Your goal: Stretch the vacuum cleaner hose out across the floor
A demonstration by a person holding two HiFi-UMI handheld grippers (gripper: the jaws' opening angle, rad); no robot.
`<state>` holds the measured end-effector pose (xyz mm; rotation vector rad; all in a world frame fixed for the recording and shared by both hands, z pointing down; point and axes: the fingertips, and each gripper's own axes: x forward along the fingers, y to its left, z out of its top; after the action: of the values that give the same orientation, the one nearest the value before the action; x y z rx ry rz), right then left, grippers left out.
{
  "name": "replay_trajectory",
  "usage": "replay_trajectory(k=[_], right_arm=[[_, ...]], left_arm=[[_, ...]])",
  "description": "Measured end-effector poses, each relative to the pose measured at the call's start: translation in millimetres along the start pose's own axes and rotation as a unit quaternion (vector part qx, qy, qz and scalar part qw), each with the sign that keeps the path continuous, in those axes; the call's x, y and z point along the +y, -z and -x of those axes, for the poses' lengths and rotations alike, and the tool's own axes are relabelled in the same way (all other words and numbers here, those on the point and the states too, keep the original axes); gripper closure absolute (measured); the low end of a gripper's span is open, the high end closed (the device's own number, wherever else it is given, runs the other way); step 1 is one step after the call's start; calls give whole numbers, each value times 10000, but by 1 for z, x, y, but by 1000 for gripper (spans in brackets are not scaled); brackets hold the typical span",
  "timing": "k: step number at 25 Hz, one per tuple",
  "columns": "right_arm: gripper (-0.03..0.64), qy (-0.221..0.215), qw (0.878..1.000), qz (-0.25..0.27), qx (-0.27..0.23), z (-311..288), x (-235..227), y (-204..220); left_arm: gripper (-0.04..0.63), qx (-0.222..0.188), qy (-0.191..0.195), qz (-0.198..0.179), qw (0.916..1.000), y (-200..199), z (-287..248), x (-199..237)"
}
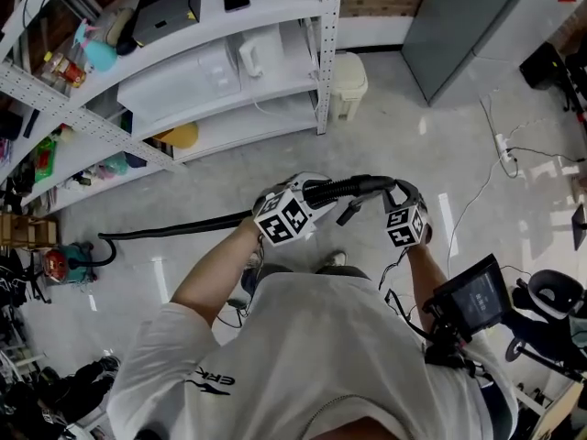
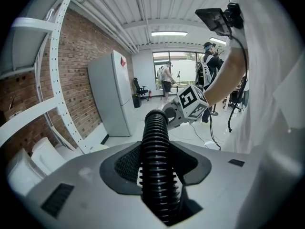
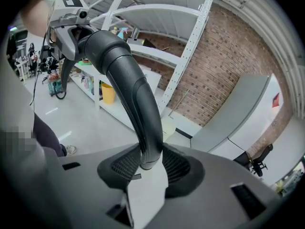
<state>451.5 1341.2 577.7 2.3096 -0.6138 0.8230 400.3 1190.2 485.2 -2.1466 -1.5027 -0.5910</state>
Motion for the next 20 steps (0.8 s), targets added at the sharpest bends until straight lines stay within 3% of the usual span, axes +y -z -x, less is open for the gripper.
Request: replay_trajectory(k=[9,20], right_arm=[[472,-180,9996,194,-2,3,-28,36],[472,-148,9988,473,31,40,-10,48]], left_arm=[[419,131,-216,275,9993,-12,-39,-25],[419,-67,-359,290,9989,-22,-23,-71]])
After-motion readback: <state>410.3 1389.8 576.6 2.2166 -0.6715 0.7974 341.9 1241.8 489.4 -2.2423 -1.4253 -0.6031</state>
